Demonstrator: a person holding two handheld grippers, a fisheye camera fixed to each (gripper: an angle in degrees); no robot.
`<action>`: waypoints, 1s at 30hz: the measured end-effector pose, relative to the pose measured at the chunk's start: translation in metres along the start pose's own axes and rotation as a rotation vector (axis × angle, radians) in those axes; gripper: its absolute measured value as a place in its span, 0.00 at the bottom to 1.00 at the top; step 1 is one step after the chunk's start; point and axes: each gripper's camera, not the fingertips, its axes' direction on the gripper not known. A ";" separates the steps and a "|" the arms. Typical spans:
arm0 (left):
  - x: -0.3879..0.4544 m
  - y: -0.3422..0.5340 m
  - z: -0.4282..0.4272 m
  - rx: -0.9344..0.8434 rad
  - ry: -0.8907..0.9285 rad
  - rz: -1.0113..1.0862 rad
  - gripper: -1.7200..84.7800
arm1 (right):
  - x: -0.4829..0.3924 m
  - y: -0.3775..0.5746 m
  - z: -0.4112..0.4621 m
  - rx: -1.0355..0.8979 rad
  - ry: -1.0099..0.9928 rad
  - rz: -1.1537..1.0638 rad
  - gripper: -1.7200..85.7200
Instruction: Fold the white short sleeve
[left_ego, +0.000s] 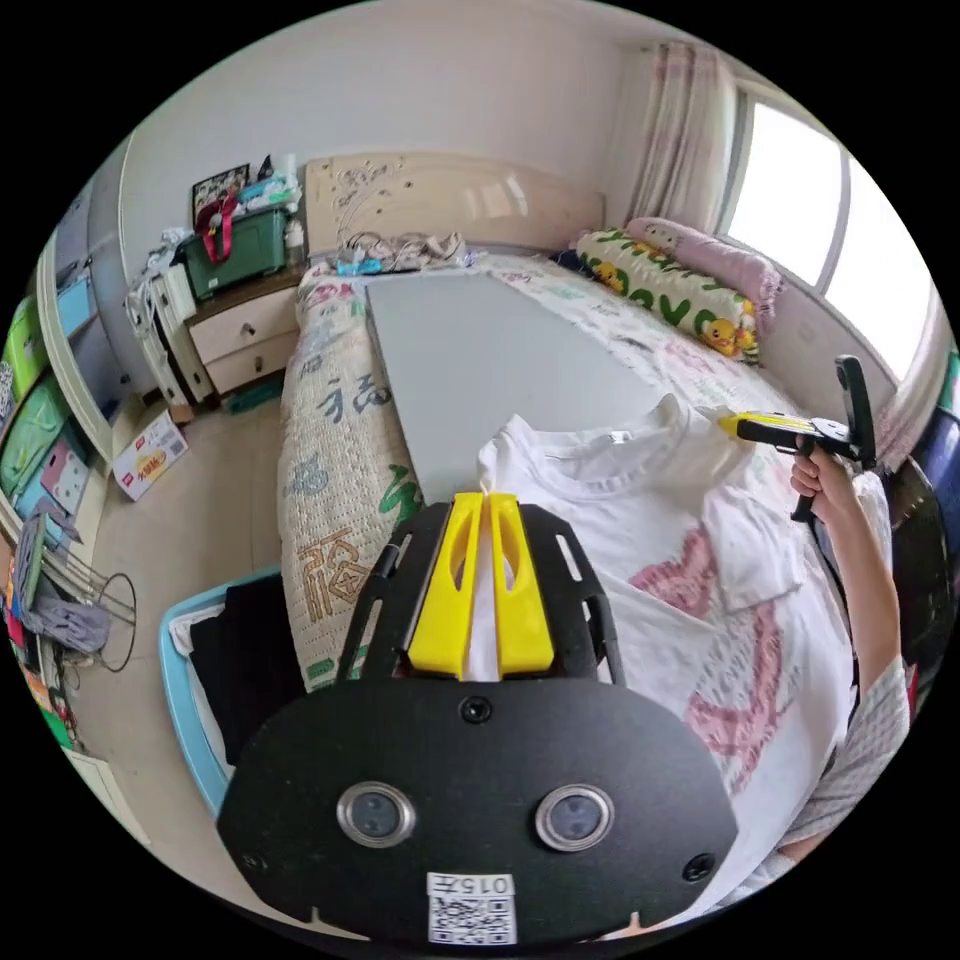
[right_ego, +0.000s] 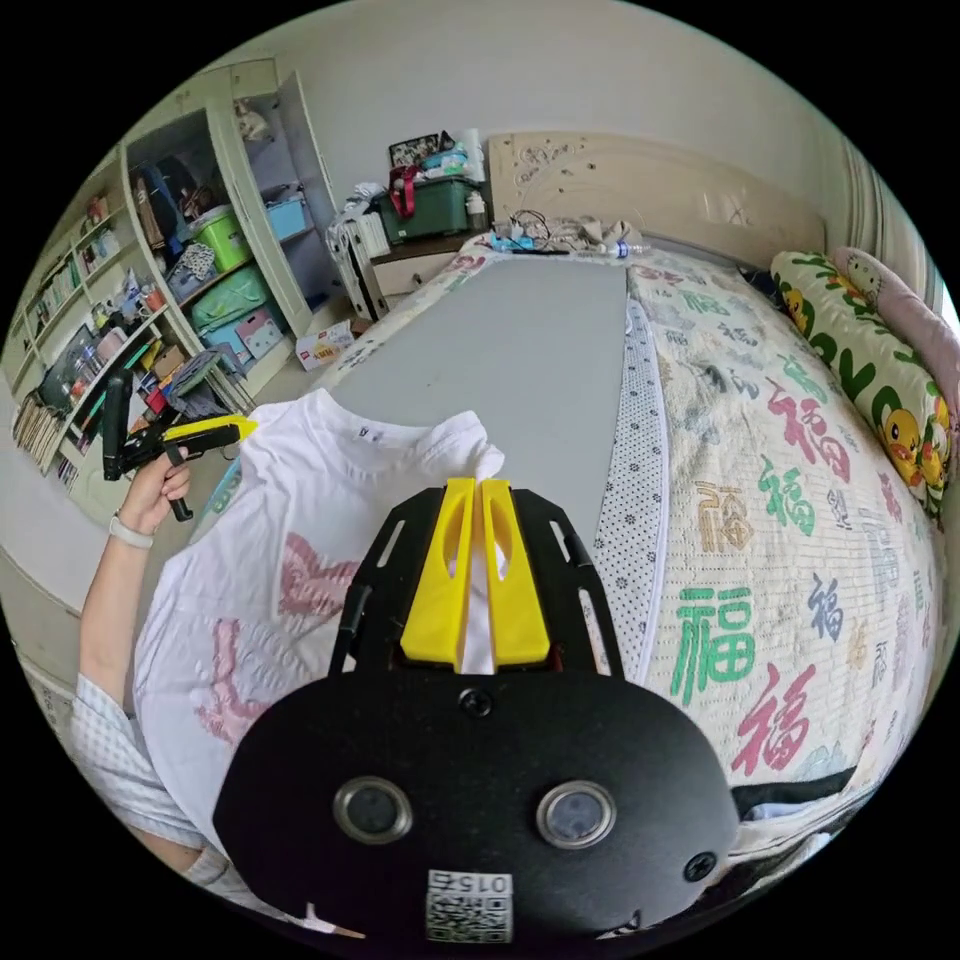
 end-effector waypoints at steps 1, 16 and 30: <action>0.018 0.004 -0.038 0.044 0.016 0.036 0.03 | -0.011 0.022 -0.039 0.036 0.005 -0.033 0.01; 0.273 0.461 -0.329 0.232 0.158 0.616 0.03 | -0.092 0.483 -0.325 0.031 -0.250 -0.375 0.04; 0.162 0.550 -0.378 0.411 0.107 0.087 0.03 | 0.012 0.488 -0.430 0.226 -0.302 -0.010 0.12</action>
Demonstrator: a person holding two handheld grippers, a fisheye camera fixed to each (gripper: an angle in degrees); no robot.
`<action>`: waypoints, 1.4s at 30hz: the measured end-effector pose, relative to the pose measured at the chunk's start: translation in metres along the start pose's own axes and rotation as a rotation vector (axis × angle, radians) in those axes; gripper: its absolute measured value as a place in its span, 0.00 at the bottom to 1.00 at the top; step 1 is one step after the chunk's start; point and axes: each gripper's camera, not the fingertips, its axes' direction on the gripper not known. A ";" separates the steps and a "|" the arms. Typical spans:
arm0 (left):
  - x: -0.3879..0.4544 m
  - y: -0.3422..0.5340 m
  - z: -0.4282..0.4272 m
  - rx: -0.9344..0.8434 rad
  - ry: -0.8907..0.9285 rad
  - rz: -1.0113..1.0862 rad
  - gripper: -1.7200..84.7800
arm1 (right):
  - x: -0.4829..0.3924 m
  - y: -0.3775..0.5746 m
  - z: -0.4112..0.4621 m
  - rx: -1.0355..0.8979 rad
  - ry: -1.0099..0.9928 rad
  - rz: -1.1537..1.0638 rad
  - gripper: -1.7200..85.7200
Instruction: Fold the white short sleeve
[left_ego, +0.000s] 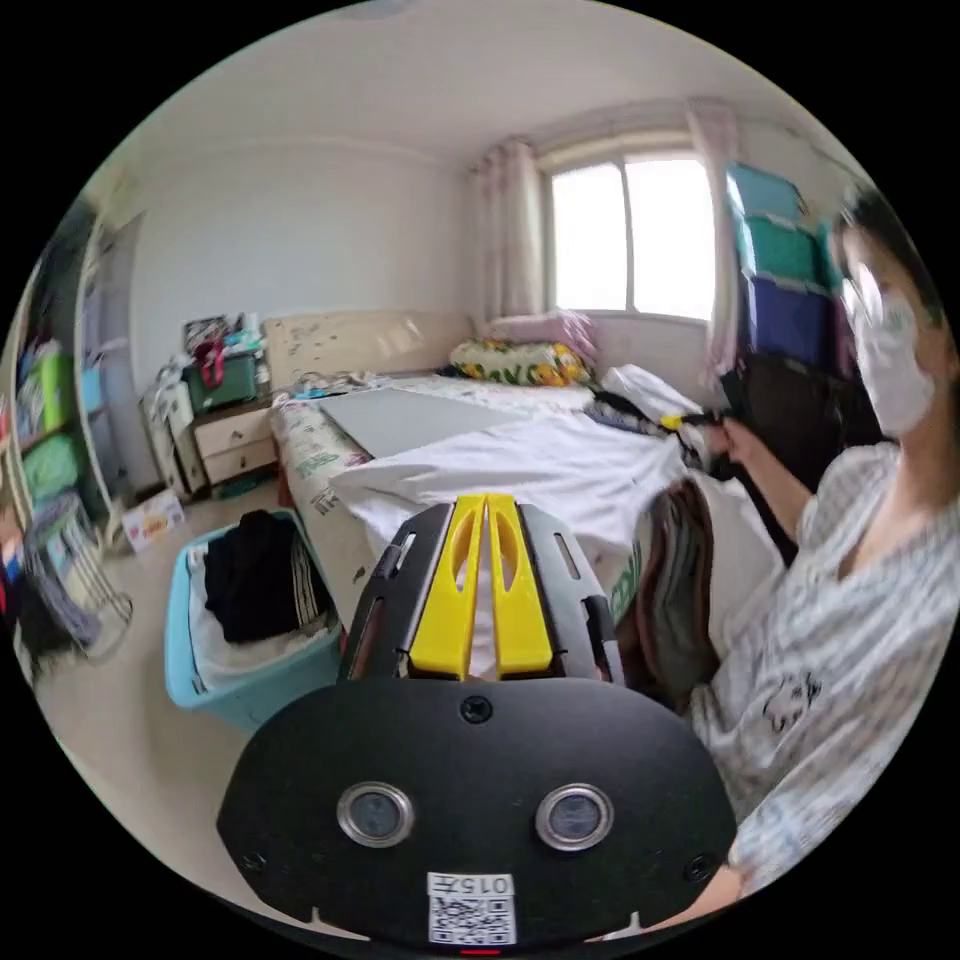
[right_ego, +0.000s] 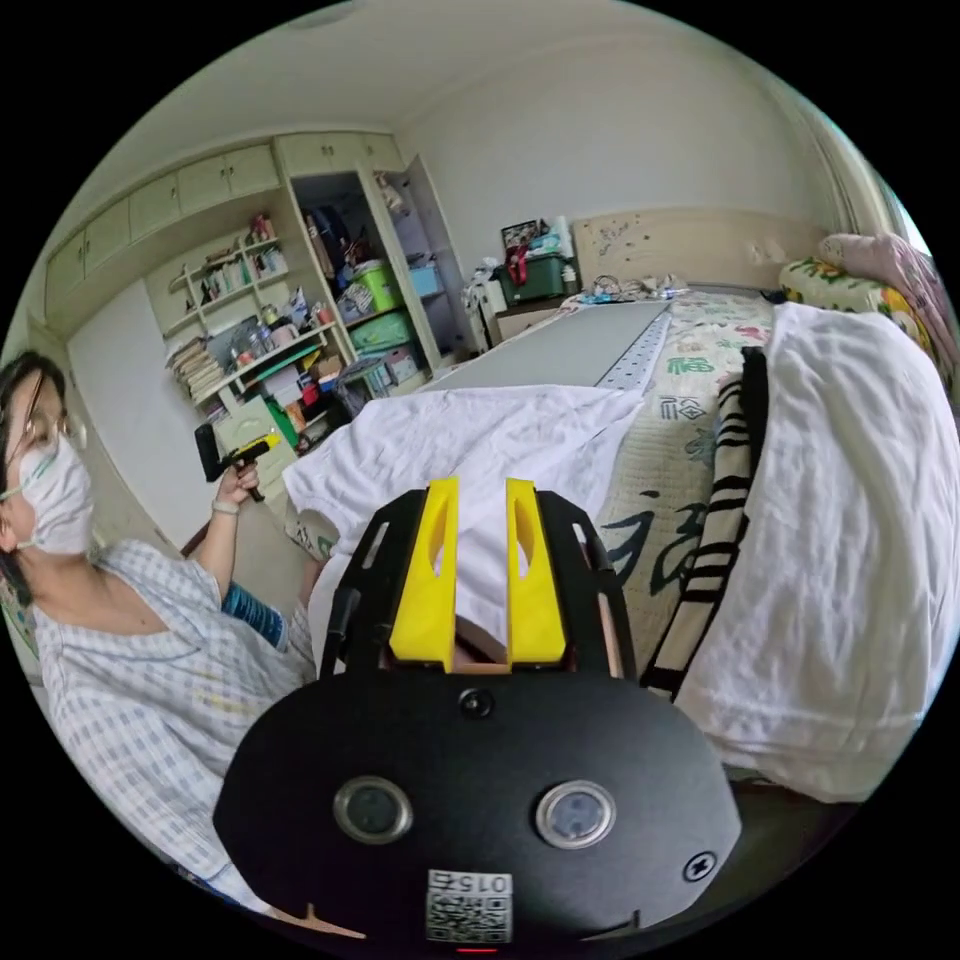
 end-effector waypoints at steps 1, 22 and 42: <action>-0.019 0.001 0.001 0.019 -0.023 -0.056 0.03 | 0.015 -0.014 0.001 0.001 0.003 0.041 0.13; -0.272 0.039 0.267 -0.368 0.155 -0.459 0.06 | 0.183 -0.233 0.079 -0.162 -0.014 0.403 0.11; -0.269 -0.044 0.181 -0.030 -0.087 -0.304 0.03 | 0.144 -0.326 0.013 0.136 0.103 0.265 0.02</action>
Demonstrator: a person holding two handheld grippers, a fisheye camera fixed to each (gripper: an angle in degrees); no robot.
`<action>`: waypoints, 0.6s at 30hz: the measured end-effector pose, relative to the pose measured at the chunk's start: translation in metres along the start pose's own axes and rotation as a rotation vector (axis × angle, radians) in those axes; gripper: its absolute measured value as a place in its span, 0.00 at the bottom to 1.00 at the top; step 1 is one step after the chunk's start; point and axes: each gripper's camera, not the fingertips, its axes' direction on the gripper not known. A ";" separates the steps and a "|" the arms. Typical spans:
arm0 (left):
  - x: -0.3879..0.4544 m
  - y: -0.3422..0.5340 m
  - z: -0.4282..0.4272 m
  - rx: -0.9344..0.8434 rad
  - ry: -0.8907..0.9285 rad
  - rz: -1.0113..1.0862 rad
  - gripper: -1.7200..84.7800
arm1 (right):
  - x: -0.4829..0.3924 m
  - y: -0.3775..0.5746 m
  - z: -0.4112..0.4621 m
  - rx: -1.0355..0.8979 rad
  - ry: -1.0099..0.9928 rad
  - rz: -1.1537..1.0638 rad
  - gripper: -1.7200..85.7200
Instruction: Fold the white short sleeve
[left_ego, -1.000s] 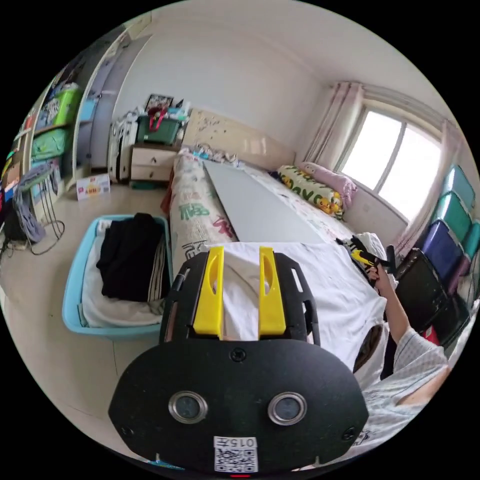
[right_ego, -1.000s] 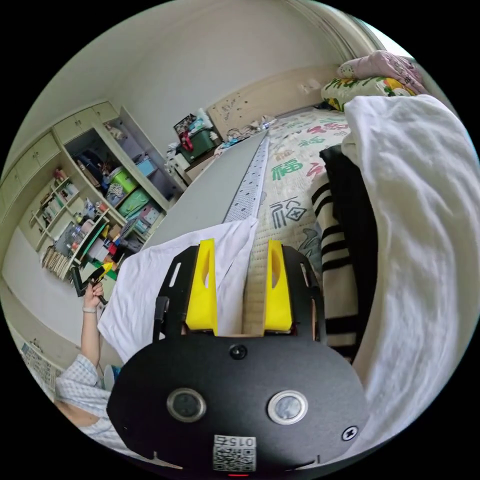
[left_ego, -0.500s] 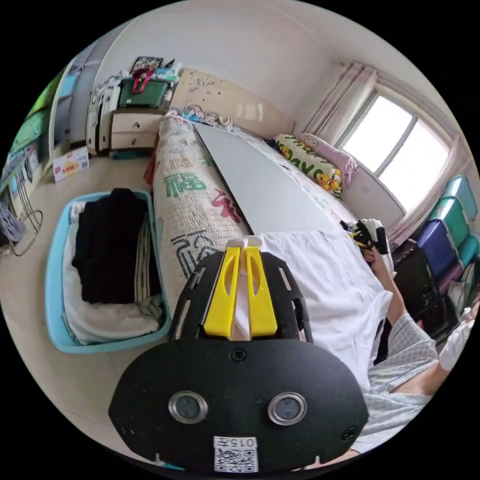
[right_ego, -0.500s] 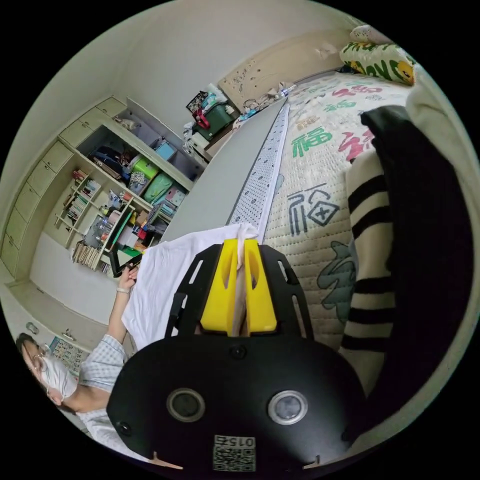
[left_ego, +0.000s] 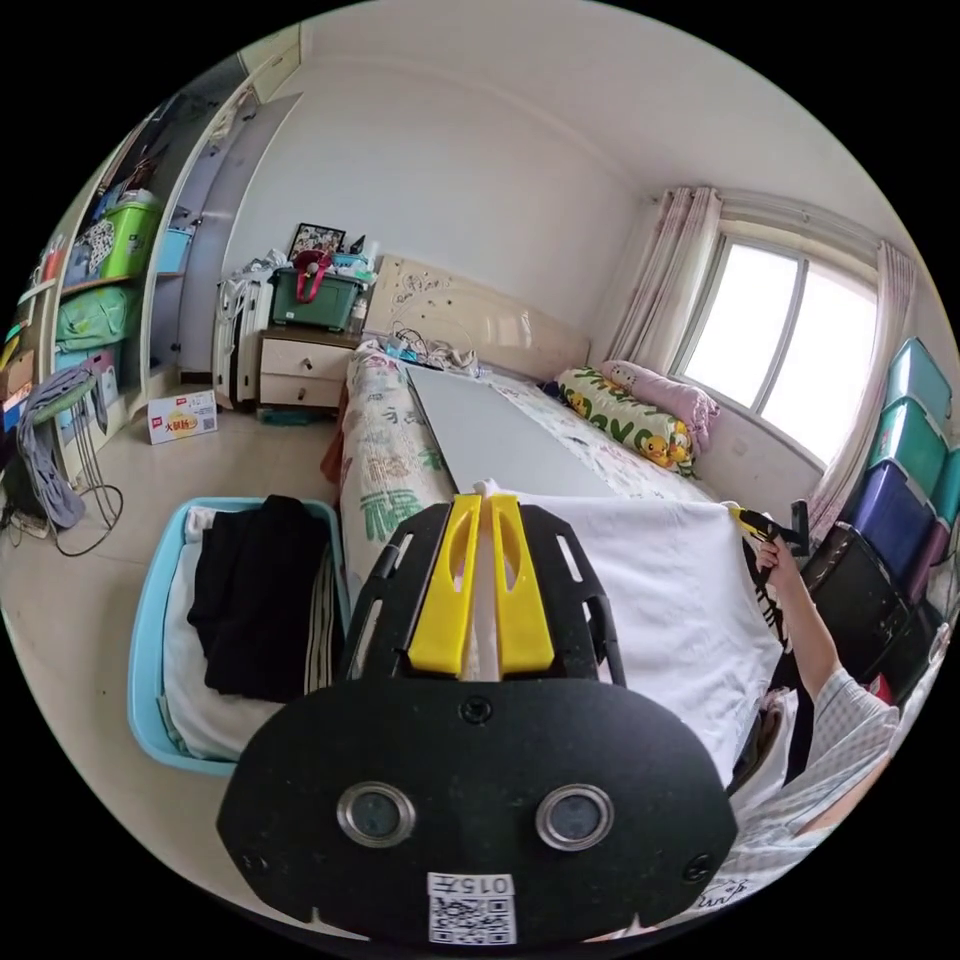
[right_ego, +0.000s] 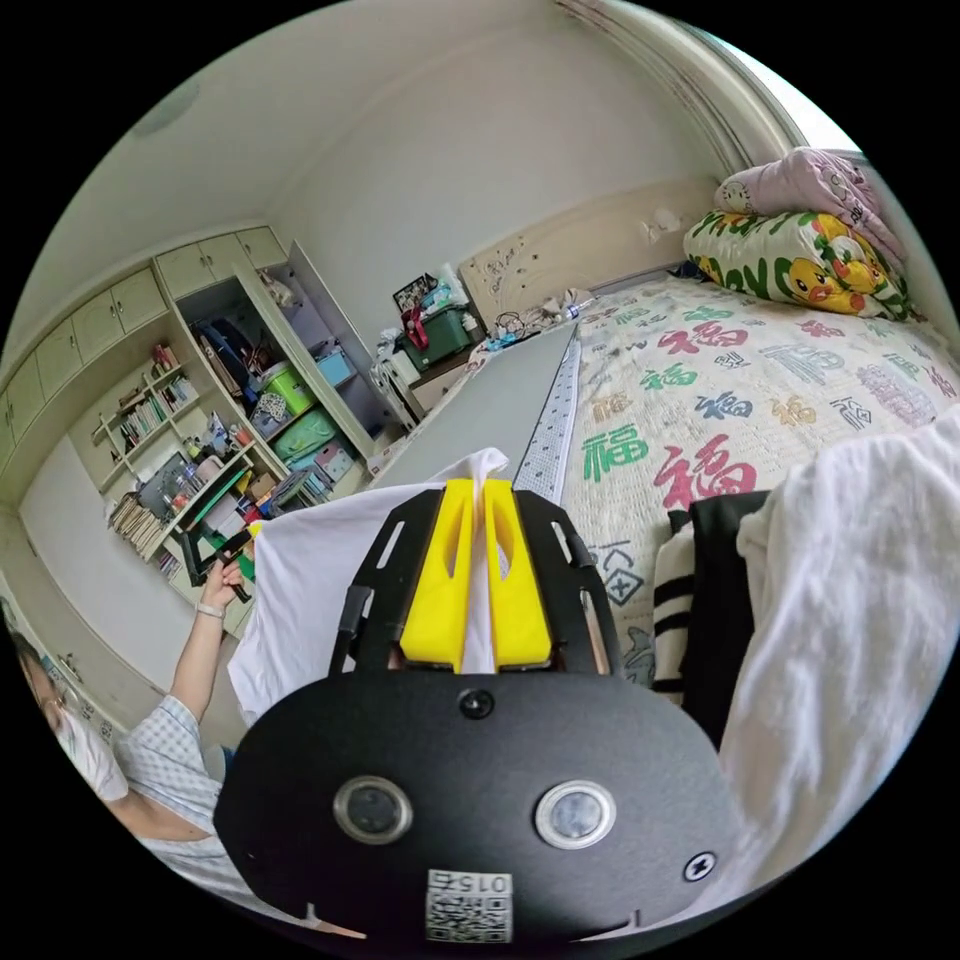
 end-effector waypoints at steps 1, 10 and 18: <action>0.003 -0.010 0.006 0.000 -0.006 0.007 0.03 | 0.000 -0.008 0.009 -0.004 0.021 0.001 0.02; -0.006 -0.040 0.095 -0.151 -0.161 0.046 0.03 | 0.035 -0.024 0.151 -0.189 0.244 0.001 0.03; -0.005 -0.064 0.103 -0.208 -0.284 0.076 0.04 | 0.047 -0.015 0.200 -0.289 0.292 -0.002 0.03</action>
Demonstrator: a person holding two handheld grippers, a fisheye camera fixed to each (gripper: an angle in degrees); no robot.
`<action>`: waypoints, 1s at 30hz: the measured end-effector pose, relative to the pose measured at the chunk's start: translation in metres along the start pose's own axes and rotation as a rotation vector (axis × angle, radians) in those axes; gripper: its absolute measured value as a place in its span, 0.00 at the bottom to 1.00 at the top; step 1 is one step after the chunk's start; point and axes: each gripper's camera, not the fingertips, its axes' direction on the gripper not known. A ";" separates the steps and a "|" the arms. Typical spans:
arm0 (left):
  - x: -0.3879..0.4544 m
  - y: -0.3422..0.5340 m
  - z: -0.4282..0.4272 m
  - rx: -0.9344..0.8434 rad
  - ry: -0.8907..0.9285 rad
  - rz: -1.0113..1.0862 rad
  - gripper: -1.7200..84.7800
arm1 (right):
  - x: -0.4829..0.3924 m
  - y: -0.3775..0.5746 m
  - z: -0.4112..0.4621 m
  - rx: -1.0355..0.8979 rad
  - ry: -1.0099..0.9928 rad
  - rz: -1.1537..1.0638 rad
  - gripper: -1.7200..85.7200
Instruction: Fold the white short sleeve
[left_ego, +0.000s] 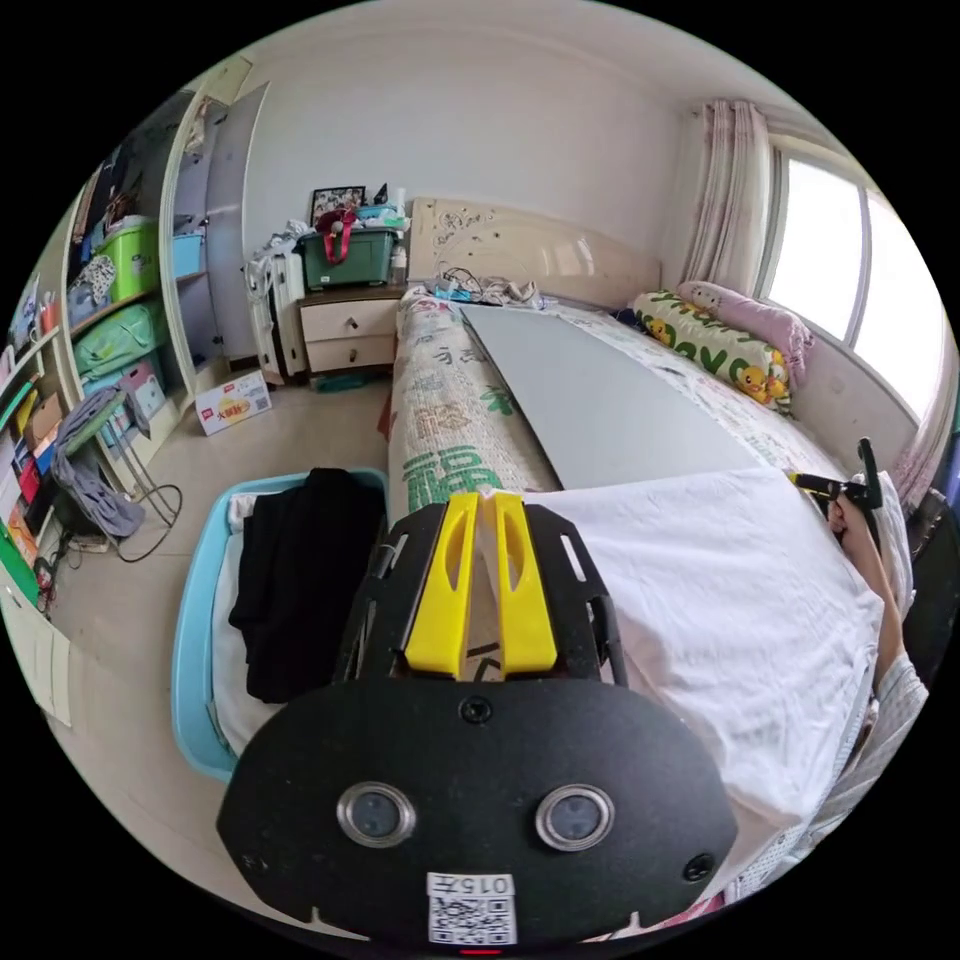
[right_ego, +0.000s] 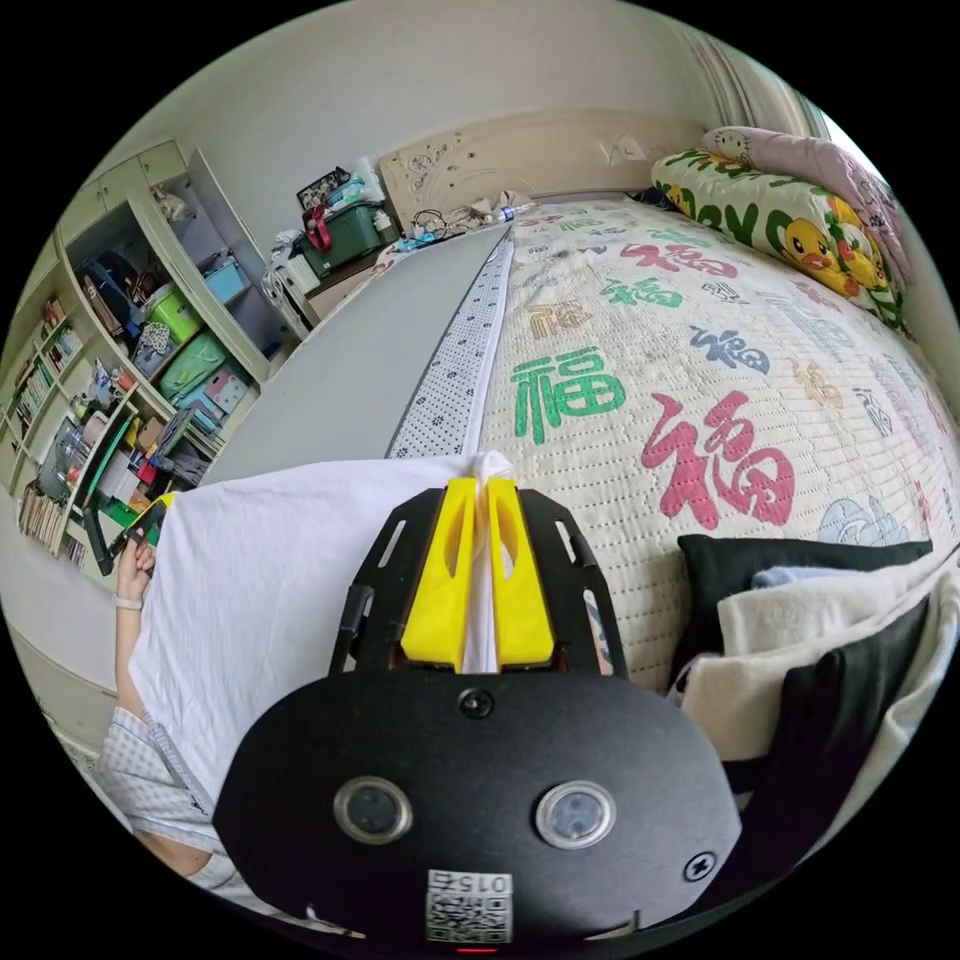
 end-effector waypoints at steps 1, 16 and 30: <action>0.004 -0.007 0.000 -0.020 -0.020 0.013 0.04 | -0.001 0.002 0.003 0.003 0.010 -0.006 0.03; -0.043 -0.075 -0.069 0.070 -0.043 -0.071 0.02 | 0.028 0.049 0.001 0.195 -0.027 0.054 0.03; -0.003 -0.206 -0.062 -0.101 -0.143 0.176 0.02 | 0.070 0.108 0.007 0.361 -0.065 0.122 0.02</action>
